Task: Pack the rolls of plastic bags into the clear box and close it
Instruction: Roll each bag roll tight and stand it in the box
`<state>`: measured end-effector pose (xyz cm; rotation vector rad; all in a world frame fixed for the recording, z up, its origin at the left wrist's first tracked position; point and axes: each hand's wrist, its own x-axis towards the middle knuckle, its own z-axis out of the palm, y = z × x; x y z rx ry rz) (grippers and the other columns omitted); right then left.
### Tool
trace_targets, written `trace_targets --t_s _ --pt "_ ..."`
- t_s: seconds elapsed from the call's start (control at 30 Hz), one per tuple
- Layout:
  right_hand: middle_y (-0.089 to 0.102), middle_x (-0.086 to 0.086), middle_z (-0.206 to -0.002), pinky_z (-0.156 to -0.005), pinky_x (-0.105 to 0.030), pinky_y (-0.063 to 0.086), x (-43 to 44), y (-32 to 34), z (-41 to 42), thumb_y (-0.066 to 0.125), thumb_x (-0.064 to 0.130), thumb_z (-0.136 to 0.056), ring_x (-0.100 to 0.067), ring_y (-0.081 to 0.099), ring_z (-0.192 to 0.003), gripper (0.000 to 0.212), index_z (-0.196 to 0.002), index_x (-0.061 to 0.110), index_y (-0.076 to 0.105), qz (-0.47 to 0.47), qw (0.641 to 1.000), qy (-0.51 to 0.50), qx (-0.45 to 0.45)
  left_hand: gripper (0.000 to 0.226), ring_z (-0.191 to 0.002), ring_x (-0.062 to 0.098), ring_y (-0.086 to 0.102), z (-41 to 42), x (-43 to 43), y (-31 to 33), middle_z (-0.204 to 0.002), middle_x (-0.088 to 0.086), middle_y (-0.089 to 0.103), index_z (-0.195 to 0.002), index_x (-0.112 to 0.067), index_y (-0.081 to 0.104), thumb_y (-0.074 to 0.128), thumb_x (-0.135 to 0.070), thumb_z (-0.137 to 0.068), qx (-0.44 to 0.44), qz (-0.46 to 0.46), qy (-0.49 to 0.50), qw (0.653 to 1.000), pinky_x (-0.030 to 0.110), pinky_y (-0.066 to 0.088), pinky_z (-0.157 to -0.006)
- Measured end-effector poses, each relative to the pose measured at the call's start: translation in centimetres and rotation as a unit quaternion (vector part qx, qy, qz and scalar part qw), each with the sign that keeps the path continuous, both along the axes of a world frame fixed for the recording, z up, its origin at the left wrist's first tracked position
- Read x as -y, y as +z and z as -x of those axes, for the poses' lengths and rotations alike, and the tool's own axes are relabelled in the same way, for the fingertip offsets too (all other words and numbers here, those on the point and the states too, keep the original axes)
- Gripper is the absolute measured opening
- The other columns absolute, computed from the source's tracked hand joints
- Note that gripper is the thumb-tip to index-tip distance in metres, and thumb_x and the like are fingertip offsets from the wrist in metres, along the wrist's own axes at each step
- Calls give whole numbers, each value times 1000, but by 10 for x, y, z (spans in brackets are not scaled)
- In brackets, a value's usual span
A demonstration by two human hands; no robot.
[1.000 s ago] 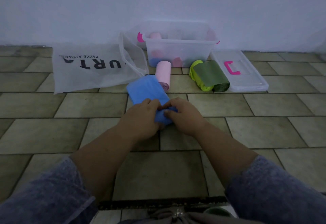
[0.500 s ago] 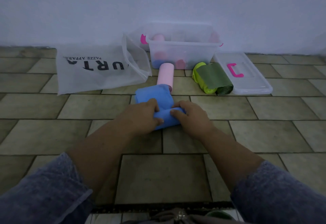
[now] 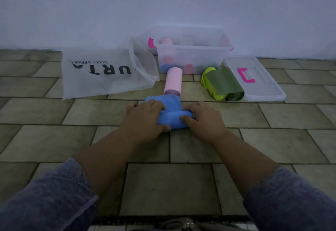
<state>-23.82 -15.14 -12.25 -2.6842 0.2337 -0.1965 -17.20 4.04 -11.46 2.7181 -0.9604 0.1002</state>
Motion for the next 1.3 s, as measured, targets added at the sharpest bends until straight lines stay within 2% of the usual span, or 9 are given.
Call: trace_targets --t_s 0.13,0.43,0.53,0.63,0.73,0.9,1.13,1.2,1.3 --pt "60 5 -114 -89 -43 44 2 1 1 61 42 -79 -19 55 -102 42 -119 33 51 -51 998 26 15 37 -98 14 57 -8 0 0 -108 -9 62 -106 -33 48 46 -62 -83 -8 3 44 999 38 22 -90" --pt "50 4 -123 -88 -41 41 -5 9 -11 61 43 -73 -22 47 -109 49 -120 33 50 70 993 84 39 30 -99 16 54 -20 4 5 -105 -9 60 -109 -33 54 42 -52 -89 12 -31 32 999 43 16 -95" --pt "52 3 -120 -84 -41 36 -11 13 -17 59 43 -77 -24 48 -107 46 -119 35 46 128 988 84 12 36 -98 20 54 -28 10 13 -106 -3 59 -108 -33 57 33 -54 -92 38 -97 77 992 44 26 -89" --pt "59 -2 -113 -78 -39 36 -12 21 -31 57 44 -81 -27 54 -102 39 -117 31 48 105 993 44 -39 53 -109 31 51 -26 14 16 -128 11 44 -130 -23 47 41 -56 -90 -45 -5 193 980 43 38 -87" --pt "63 -8 -106 -67 -30 36 -14 30 -42 62 42 -82 -24 56 -90 31 -103 20 54 -38 989 10 -146 64 -120 34 45 -19 31 15 -143 18 30 -143 -17 30 52 -43 -89 -265 147 252 919 37 38 -84" --pt "58 0 -85 -59 -28 36 -21 30 -23 71 40 -77 -17 53 -78 27 -82 22 53 -171 971 35 -163 53 -113 31 49 -12 48 11 -140 13 36 -140 -23 35 54 -31 -91 -257 316 296 864 32 39 -78" --pt "59 -2 -77 -72 -41 44 -7 41 -30 76 36 -70 -25 57 -77 27 -72 22 53 -381 904 17 -195 28 -83 18 56 -18 63 20 -96 -6 54 -92 -39 53 52 -12 -91 -400 580 294 646 30 47 -58" --pt "60 -4 -76 -72 -40 45 5 54 -41 76 19 -73 -24 59 -79 23 -73 20 53 -454 871 23 -188 29 -91 23 60 -30 71 33 -107 1 58 -96 -39 56 52 -11 -90 -401 584 256 658 37 53 -68" --pt "67 -6 -75 -64 -32 53 31 84 -67 68 4 -78 -22 66 -75 13 -80 14 58 -551 818 41 -160 42 -113 21 49 -67 79 56 -136 5 46 -129 -32 47 52 -18 -90 -313 504 177 785 41 44 -98"
